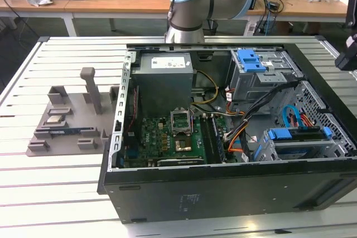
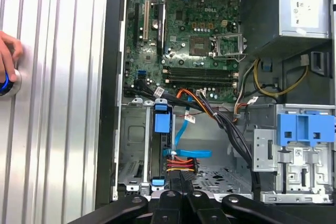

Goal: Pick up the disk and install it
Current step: 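Insert the second disk wire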

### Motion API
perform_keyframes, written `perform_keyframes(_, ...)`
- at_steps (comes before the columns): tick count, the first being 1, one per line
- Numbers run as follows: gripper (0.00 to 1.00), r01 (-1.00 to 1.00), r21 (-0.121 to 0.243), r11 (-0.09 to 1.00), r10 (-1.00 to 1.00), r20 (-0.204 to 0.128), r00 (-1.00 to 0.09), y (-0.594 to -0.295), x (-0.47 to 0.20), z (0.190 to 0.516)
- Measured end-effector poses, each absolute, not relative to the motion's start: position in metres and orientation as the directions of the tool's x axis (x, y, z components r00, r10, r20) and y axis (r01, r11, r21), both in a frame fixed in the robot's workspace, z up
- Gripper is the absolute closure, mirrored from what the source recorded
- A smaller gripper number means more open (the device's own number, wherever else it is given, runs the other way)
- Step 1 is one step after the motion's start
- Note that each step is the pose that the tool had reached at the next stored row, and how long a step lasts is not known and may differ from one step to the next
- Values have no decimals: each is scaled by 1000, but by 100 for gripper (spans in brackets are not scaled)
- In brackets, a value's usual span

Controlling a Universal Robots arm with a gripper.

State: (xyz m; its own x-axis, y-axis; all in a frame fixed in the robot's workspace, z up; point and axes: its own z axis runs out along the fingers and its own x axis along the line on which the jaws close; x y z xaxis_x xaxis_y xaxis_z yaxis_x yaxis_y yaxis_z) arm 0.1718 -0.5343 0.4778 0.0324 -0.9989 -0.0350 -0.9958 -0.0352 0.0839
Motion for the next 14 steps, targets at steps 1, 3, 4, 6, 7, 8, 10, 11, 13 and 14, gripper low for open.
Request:
perform_keyframes(1, 89, -996, 84, -35, -999, -35, 32, -534, 172, 484)
perform_keyframes(3, 89, -996, 84, -35, -999, -35, 32, -534, 172, 497)
perform_keyframes(4, 89, -996, 84, -35, -999, -35, 32, -534, 172, 502)
perform_keyframes(6, 89, -996, 84, -35, -999, -35, 32, -534, 172, 508)
perform_keyframes(7, 89, -996, 84, -35, -999, -35, 32, -534, 172, 509)
perform_keyframes(8, 89, -996, 84, -35, -999, -35, 32, -534, 172, 511)
perform_keyframes(10, 89, -996, 84, -35, -999, -35, 32, -534, 172, 514)
perform_keyframes(11, 89, -996, 84, -35, -999, -35, 32, -534, 172, 516)
perform_keyframes(13, 89, -996, 84, -35, -999, -35, 32, -534, 172, 516)
perform_keyframes(14, 89, -996, 84, -35, -999, -35, 32, -534, 172, 516)
